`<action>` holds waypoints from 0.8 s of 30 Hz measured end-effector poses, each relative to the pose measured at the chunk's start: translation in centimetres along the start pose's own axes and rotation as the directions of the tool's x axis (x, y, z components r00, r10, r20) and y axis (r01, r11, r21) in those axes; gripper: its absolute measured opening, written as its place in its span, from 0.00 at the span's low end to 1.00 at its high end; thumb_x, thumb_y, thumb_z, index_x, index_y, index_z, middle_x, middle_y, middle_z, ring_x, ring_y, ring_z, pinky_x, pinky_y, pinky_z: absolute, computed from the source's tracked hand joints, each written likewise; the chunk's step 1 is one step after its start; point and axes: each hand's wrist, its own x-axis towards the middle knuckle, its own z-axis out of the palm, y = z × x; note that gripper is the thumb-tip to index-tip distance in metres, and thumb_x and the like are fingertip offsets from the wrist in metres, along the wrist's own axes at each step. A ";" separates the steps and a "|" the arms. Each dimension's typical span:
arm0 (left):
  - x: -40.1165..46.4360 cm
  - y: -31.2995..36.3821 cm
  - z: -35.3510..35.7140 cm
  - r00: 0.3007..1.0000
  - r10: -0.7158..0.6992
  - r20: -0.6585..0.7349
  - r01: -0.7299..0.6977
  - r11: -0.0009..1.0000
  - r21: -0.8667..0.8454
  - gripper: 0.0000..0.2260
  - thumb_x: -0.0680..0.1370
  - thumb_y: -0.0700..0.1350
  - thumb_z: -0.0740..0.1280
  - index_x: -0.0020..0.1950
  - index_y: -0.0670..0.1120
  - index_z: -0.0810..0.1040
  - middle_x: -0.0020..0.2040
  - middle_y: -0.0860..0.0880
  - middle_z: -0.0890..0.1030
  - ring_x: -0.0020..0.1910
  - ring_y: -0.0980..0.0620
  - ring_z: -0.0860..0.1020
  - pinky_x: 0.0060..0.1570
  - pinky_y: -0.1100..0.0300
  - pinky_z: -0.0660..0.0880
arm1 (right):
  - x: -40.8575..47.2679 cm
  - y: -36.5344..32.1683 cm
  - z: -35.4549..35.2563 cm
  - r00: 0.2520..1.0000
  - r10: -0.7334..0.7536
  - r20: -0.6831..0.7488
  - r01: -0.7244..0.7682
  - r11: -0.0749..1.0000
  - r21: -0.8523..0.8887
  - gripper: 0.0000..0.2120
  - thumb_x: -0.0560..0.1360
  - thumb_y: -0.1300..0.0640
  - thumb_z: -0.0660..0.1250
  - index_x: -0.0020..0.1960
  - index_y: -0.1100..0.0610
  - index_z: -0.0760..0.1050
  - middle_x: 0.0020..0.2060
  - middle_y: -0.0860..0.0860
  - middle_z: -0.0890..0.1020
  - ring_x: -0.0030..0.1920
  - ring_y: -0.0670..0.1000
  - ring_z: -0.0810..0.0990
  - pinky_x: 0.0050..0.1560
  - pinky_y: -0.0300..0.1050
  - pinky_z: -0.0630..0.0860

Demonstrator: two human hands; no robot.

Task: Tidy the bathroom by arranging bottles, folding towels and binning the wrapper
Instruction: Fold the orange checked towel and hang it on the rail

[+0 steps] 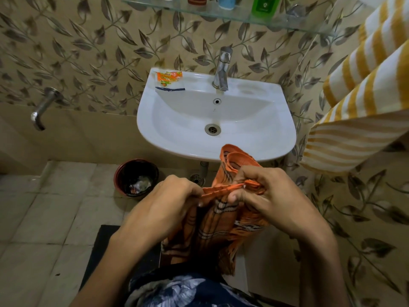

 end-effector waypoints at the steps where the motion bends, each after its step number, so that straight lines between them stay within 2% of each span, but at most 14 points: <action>1: 0.0 0.0 0.0 0.999 -0.010 -0.037 0.011 1.000 0.021 0.08 0.75 0.41 0.64 0.40 0.53 0.77 0.37 0.50 0.81 0.39 0.49 0.79 0.38 0.51 0.76 | 0.0 0.1 -0.1 1.000 0.017 -0.006 -0.017 1.000 -0.014 0.11 0.65 0.37 0.66 0.38 0.43 0.75 0.37 0.42 0.80 0.36 0.43 0.76 0.34 0.38 0.66; 4: -0.1 0.2 0.1 0.993 -0.009 -0.120 0.018 0.997 0.072 0.11 0.76 0.39 0.63 0.47 0.53 0.81 0.45 0.50 0.84 0.48 0.48 0.81 0.45 0.51 0.77 | 0.3 0.6 -0.2 0.995 0.092 -0.023 -0.093 0.995 -0.043 0.09 0.63 0.35 0.66 0.35 0.39 0.74 0.33 0.40 0.79 0.35 0.41 0.76 0.35 0.40 0.67; 6: -0.3 0.5 0.3 0.991 0.000 -0.132 0.011 0.997 0.077 0.12 0.76 0.39 0.62 0.50 0.55 0.81 0.46 0.51 0.84 0.48 0.49 0.81 0.46 0.52 0.78 | 0.4 1.1 -0.2 0.991 0.133 -0.033 -0.134 0.990 -0.052 0.10 0.63 0.35 0.67 0.35 0.41 0.75 0.31 0.41 0.80 0.36 0.40 0.76 0.37 0.42 0.70; 8: -0.4 0.7 0.3 0.988 0.020 -0.156 -0.008 0.997 0.075 0.12 0.75 0.40 0.61 0.49 0.54 0.81 0.44 0.52 0.84 0.46 0.51 0.81 0.44 0.53 0.78 | 0.4 1.3 -0.1 0.989 0.145 -0.034 -0.147 0.988 -0.057 0.14 0.64 0.36 0.68 0.37 0.46 0.76 0.31 0.43 0.80 0.36 0.41 0.77 0.38 0.43 0.72; 12: -0.2 0.5 0.2 0.978 0.044 -0.206 -0.043 0.999 0.008 0.10 0.76 0.48 0.59 0.47 0.50 0.80 0.43 0.52 0.82 0.45 0.52 0.80 0.43 0.52 0.77 | 0.3 1.0 -0.2 0.995 0.097 -0.036 -0.096 0.995 0.016 0.15 0.66 0.38 0.68 0.38 0.50 0.77 0.33 0.48 0.82 0.38 0.46 0.80 0.42 0.52 0.78; 15: 0.3 0.3 0.7 0.988 0.030 -0.150 -0.024 0.999 0.041 0.04 0.75 0.44 0.65 0.44 0.48 0.80 0.41 0.50 0.81 0.42 0.48 0.79 0.42 0.50 0.77 | 0.3 0.7 -0.2 1.000 0.002 -0.025 0.002 0.991 0.131 0.11 0.69 0.44 0.71 0.37 0.51 0.77 0.35 0.50 0.82 0.38 0.48 0.80 0.43 0.55 0.77; 17: 0.6 -0.2 0.9 0.990 0.003 -0.143 0.004 0.999 0.047 0.03 0.75 0.43 0.66 0.43 0.48 0.80 0.40 0.49 0.80 0.41 0.47 0.79 0.40 0.49 0.76 | 0.1 0.7 -0.4 0.998 -0.015 -0.064 0.026 0.984 0.178 0.11 0.69 0.46 0.72 0.37 0.52 0.77 0.36 0.52 0.82 0.37 0.50 0.81 0.42 0.55 0.77; 20: 0.7 -0.6 0.7 0.988 -0.018 -0.156 0.021 0.999 0.023 0.05 0.76 0.44 0.65 0.45 0.48 0.81 0.40 0.49 0.82 0.42 0.47 0.80 0.41 0.49 0.77 | 0.0 1.4 -1.0 0.983 0.039 -0.179 0.004 0.971 0.238 0.10 0.69 0.48 0.72 0.37 0.53 0.77 0.36 0.55 0.83 0.38 0.56 0.82 0.42 0.58 0.78; 22: 0.6 -0.5 0.6 0.984 -0.006 -0.177 0.003 1.000 -0.014 0.06 0.76 0.44 0.65 0.46 0.49 0.82 0.41 0.50 0.82 0.42 0.49 0.80 0.42 0.51 0.78 | 0.0 2.3 -1.1 0.959 0.100 -0.264 -0.049 0.980 0.194 0.09 0.71 0.48 0.73 0.38 0.52 0.77 0.35 0.54 0.83 0.38 0.55 0.82 0.42 0.57 0.78; 24: 0.5 -0.1 0.7 0.982 0.019 -0.189 -0.028 0.999 -0.046 0.06 0.77 0.43 0.64 0.46 0.50 0.81 0.39 0.52 0.82 0.40 0.52 0.80 0.41 0.52 0.77 | 0.1 3.0 -0.8 0.931 0.168 -0.325 -0.143 0.985 0.098 0.05 0.72 0.50 0.71 0.41 0.49 0.76 0.36 0.50 0.84 0.40 0.51 0.82 0.43 0.51 0.78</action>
